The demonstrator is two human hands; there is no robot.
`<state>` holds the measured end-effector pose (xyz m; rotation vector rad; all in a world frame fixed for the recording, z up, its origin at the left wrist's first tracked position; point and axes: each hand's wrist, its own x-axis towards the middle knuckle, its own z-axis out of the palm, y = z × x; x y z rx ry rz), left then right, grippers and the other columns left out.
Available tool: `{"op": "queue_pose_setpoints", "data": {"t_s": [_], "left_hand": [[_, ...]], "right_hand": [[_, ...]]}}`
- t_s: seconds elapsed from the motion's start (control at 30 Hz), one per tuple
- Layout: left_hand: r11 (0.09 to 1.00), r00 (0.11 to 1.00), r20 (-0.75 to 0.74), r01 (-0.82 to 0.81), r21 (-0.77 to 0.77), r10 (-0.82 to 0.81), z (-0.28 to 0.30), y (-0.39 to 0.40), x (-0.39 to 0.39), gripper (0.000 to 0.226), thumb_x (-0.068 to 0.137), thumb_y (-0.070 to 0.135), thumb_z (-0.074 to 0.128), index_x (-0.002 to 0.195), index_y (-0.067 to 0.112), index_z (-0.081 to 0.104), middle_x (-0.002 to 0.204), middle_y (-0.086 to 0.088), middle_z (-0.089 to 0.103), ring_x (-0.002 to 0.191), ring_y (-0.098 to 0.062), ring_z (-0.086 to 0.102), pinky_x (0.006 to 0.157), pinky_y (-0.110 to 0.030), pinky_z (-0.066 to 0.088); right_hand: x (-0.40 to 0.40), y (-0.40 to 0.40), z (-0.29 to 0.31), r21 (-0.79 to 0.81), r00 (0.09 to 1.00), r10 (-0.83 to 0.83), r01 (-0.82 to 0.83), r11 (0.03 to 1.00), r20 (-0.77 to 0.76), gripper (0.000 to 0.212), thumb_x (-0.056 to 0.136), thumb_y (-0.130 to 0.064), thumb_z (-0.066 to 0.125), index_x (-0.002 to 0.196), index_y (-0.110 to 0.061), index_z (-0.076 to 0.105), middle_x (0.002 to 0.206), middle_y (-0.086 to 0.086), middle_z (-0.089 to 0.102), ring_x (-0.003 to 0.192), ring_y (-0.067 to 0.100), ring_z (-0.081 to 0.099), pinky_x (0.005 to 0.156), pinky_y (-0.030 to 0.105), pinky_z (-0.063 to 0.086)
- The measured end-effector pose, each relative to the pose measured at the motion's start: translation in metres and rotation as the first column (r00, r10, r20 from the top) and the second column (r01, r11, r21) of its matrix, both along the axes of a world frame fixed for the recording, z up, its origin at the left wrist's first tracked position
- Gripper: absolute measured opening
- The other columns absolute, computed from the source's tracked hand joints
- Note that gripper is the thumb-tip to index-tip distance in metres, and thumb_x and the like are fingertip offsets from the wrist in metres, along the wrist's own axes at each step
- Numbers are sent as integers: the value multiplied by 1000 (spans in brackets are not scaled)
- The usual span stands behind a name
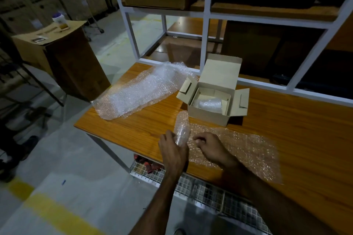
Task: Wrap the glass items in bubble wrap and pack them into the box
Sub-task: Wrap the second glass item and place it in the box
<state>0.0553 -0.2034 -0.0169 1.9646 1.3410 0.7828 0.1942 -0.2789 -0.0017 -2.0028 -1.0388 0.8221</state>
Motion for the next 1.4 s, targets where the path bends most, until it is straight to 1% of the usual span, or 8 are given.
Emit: {"op": "queue_pose_setpoints", "data": {"t_s": [0.2, 0.47, 0.63, 0.77, 0.9, 1.1, 1.23, 1.4], "left_hand": [[975, 985, -170, 56, 214, -19, -13, -14, 10, 39, 84, 21, 81, 112, 15, 55, 109, -5, 54, 97, -18, 43, 77, -32, 45], [916, 971, -98, 239, 321, -219, -20, -24, 3, 9, 102, 18, 64, 108, 12, 66, 134, -18, 56, 113, -30, 56, 84, -45, 58], [942, 969, -32, 244, 232, -243, -9, -25, 12, 7, 99, 15, 69, 105, 13, 68, 122, -12, 56, 108, -22, 51, 82, -37, 53], [958, 977, -2, 212, 192, -215, -13, -32, 20, 35, 88, 10, 75, 119, 12, 60, 117, -4, 51, 105, -17, 44, 81, -30, 41], [962, 978, 9, 205, 178, -210, -16, -44, 26, 51, 81, 6, 80, 127, 9, 58, 122, -7, 48, 109, -14, 42, 82, -38, 53], [896, 958, -28, 278, 346, -286, -23, -50, 13, 27, 102, 29, 61, 122, 13, 69, 137, -16, 54, 122, -20, 44, 91, -42, 46], [871, 904, -24, 418, 258, -427, -23, -54, 12, 20, 103, 23, 60, 118, 18, 72, 145, -17, 52, 127, -32, 52, 92, -41, 55], [869, 911, -16, 398, 293, -412, -19, -59, 26, 19, 98, 22, 68, 116, 18, 64, 129, -5, 51, 113, -17, 46, 80, -44, 57]], "right_hand": [[8, -33, -8, -94, 871, 217, -196, 976, 440, 20, 103, -27, 60, 117, -31, 74, 112, -14, 56, 104, 6, 49, 87, 28, 40], [20, -61, -15, -111, 751, 296, -288, 951, 590, 31, 101, -28, 61, 131, -36, 68, 134, -12, 57, 119, 13, 48, 99, 35, 43], [20, -73, -19, -100, 766, 277, -271, 957, 580, 36, 101, -27, 60, 134, -39, 65, 145, -11, 53, 131, 14, 44, 107, 41, 40], [23, -81, -21, -25, 854, 221, -238, 971, 470, 35, 98, -24, 66, 131, -33, 69, 140, -12, 56, 130, 9, 45, 112, 35, 38], [27, -90, -21, 30, 905, 173, -200, 979, 388, 33, 97, -18, 68, 129, -23, 72, 138, -7, 60, 130, 8, 47, 111, 28, 37], [31, -103, -20, -14, 852, 207, -229, 973, 481, 31, 103, -24, 61, 134, -25, 68, 144, -8, 57, 133, 9, 47, 112, 28, 38], [38, -115, -22, -70, 811, 210, -206, 976, 546, 31, 105, -34, 56, 133, -27, 67, 142, -8, 57, 131, 9, 48, 114, 35, 40], [47, -130, -30, -36, 834, 168, -175, 984, 525, 27, 103, -33, 60, 128, -28, 70, 134, -10, 62, 123, 5, 52, 109, 33, 47]]}}
